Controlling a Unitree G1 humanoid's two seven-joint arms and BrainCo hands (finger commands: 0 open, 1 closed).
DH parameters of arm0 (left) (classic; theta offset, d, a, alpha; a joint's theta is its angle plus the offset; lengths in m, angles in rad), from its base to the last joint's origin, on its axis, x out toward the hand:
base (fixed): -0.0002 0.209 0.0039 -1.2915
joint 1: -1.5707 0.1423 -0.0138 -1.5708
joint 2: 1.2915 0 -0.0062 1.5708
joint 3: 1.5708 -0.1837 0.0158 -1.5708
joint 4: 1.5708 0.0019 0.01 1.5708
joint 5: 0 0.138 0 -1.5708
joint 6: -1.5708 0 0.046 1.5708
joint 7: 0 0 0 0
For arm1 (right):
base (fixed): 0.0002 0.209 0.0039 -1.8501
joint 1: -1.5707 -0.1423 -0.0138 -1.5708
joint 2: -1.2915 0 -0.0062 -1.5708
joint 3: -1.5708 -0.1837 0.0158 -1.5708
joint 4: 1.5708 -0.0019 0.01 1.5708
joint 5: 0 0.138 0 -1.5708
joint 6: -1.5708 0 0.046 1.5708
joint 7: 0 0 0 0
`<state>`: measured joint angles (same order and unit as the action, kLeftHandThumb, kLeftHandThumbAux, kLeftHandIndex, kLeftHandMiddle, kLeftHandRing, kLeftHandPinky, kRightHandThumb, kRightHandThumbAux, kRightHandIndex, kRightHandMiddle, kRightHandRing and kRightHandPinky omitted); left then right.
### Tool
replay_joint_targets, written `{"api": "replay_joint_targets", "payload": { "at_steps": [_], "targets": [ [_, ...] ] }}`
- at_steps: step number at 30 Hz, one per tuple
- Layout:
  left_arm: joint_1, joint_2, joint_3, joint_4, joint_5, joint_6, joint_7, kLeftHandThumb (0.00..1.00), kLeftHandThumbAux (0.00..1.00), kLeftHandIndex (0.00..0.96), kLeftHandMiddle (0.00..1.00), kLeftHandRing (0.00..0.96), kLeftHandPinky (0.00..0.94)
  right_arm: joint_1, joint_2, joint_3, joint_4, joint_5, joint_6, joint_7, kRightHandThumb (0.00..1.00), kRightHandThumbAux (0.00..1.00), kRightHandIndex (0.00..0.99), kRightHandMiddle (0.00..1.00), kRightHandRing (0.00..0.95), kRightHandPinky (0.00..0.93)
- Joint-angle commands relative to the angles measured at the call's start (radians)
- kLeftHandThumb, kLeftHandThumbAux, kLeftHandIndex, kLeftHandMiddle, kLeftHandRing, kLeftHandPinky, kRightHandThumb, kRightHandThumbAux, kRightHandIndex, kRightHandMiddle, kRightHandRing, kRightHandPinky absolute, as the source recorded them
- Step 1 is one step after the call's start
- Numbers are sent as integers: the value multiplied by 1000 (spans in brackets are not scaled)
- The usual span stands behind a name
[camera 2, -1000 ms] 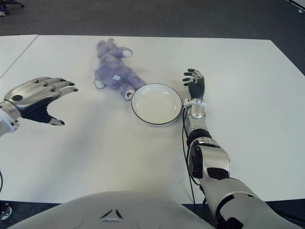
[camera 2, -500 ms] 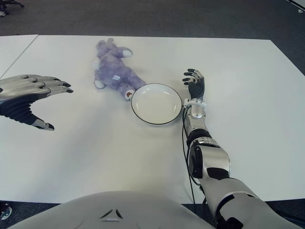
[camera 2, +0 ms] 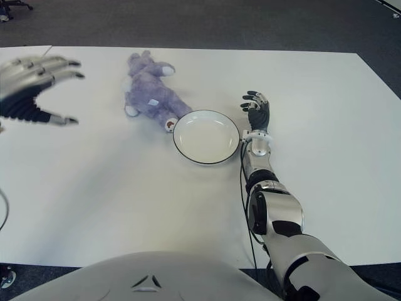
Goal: Put the doll into the plate.
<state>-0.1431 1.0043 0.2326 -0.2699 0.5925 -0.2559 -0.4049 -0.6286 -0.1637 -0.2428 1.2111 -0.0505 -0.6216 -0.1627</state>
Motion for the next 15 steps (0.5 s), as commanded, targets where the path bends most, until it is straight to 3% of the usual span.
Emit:
{"api": "replay_joint_targets", "payload": {
  "at_steps": [1,4,6,13,15],
  "targets": [
    [-231,-193,-175,261,152,-41,323,80,472,153,12,44,186,206,80,12,145,-14,137,6,1000,663,293,370,467,443],
    [-271,-223,-203,317,163,-62,388,84,476,161,4,37,222,207,81,13,145,-15,136,6,1000,663,294,370,467,440],
    [-341,-272,-257,406,176,-99,443,93,481,164,1,31,222,208,81,14,145,-16,134,4,1000,663,295,370,467,435],
    [-506,-354,-392,701,224,-193,571,127,521,151,0,3,97,209,82,15,145,-18,131,0,1000,663,295,366,467,437],
    [-574,-389,-440,864,239,-227,610,129,523,133,0,1,74,210,82,16,144,-18,129,0,1000,663,296,366,467,439]
  ]
}}
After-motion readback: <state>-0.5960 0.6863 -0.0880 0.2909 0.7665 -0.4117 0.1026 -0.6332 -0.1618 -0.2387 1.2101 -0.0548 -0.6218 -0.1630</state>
